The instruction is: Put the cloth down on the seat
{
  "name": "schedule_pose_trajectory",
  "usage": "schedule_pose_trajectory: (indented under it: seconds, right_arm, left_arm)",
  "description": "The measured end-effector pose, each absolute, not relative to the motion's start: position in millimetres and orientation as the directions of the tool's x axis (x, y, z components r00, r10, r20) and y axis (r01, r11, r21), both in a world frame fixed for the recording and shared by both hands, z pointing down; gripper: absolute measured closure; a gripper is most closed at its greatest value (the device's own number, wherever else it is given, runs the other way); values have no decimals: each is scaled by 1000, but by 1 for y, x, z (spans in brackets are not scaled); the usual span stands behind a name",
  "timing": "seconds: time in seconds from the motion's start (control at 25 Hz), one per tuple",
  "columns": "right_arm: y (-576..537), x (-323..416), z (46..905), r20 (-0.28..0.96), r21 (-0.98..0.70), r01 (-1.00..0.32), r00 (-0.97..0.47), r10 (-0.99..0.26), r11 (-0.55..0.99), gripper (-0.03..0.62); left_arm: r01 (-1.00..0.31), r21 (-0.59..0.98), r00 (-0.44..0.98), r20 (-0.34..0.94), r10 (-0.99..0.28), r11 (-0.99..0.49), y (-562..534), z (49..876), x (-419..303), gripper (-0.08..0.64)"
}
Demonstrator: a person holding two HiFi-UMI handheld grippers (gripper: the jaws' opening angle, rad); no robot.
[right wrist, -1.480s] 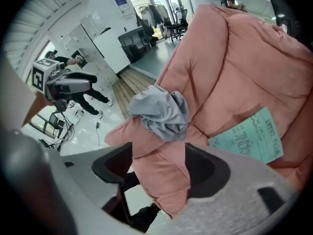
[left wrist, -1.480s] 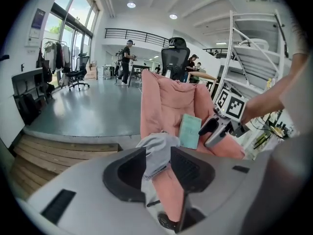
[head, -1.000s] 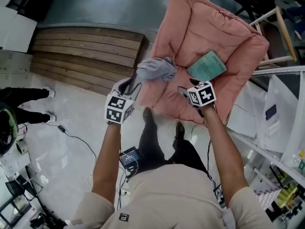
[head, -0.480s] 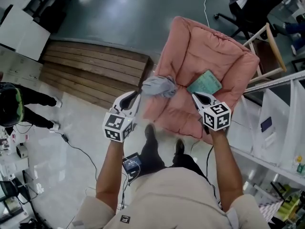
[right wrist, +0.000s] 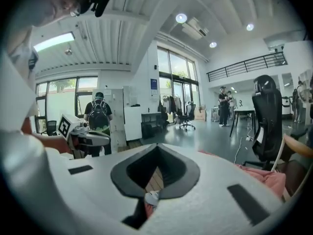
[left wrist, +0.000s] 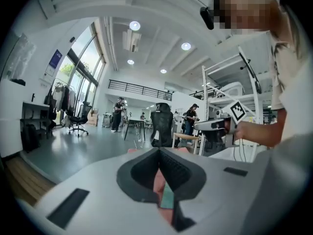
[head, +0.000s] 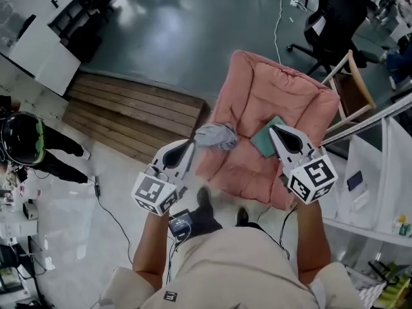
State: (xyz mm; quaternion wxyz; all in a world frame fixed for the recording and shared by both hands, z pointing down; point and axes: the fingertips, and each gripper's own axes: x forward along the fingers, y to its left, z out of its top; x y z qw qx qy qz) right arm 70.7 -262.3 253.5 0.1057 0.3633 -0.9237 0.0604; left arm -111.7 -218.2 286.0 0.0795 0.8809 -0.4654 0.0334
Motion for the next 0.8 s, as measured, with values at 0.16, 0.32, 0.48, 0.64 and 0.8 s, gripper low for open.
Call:
schedule_pose_trajectory:
  seconds: [0.16,0.32,0.48,0.64,0.8]
  right_arm:
    - [-247,77,220,200,-3,-674,-724,-660,739,601]
    - [-236,87,208,184,14,-673,-725,-663,739,601]
    - [-224,96,204,182,20,-675,-723,-667,737,601]
    - [-215,99,198,180,26,-673,-724,-666,739,601]
    - [-204,99,197,180,26,-669,-728,-662,743,601]
  left_arm:
    - [-823,48,568,88,-819,-566,-205,251,-101,551]
    - [-821,17,570,69,-819,-570,-195,235,-91,551]
    - [-818,6,574,63,-817,-575,-184,230,-85,551]
    - [-820,1,572,64,-818,-573,-174,226,-84,551]
    - [-823,-3,567,61,-821,-568,-164,223,-84,551]
